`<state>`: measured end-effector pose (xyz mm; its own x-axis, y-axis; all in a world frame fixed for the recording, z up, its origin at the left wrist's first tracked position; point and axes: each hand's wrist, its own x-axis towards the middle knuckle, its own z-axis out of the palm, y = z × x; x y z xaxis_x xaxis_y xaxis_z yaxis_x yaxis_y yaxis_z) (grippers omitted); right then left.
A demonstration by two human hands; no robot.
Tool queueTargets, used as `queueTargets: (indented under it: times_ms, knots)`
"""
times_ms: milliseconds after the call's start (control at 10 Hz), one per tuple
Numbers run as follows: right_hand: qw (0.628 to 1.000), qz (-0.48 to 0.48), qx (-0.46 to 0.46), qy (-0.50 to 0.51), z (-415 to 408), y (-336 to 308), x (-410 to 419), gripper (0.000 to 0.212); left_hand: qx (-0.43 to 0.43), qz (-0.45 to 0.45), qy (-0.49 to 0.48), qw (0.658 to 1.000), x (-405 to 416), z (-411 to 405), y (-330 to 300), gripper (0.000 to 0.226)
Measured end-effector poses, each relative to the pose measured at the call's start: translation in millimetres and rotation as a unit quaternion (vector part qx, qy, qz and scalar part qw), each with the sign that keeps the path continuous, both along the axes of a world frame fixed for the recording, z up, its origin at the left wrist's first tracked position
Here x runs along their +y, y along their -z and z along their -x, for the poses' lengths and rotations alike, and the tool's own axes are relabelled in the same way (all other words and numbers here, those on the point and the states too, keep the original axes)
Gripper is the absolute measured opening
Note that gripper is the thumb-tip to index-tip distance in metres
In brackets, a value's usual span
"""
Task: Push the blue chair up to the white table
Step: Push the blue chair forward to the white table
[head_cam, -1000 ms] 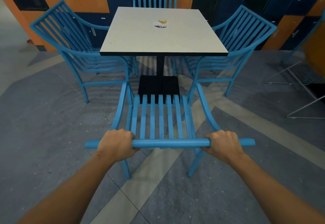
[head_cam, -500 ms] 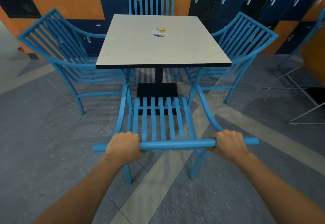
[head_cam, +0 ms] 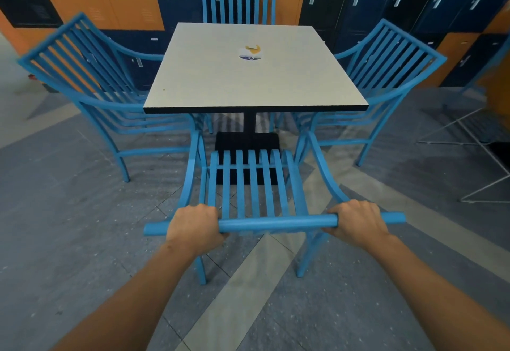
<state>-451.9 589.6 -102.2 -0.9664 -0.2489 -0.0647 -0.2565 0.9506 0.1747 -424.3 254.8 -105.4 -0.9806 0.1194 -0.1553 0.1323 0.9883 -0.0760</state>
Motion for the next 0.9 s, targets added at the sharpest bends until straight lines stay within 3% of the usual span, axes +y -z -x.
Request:
queueTargets:
  times_ms: [700, 800, 900]
  knots:
    - [0.998, 0.034, -0.044, -0.007, 8.7, -6.5, 6.7, 0.036, -0.020, -0.024, 0.011, 0.999, 8.2, 6.5, -8.3, 0.039]
    - [0.998, 0.036, -0.056, -0.015, 5.8, -9.6, 6.9, 0.050, -0.043, -0.051, 0.020, 0.998, 4.9, 5.0, -7.7, 0.059]
    - [0.993, 0.099, -0.061, -0.016, 2.1, -18.7, 1.9, 0.078, -0.075, -0.102, 0.036, 0.991, 6.9, 8.6, -24.1, 0.092]
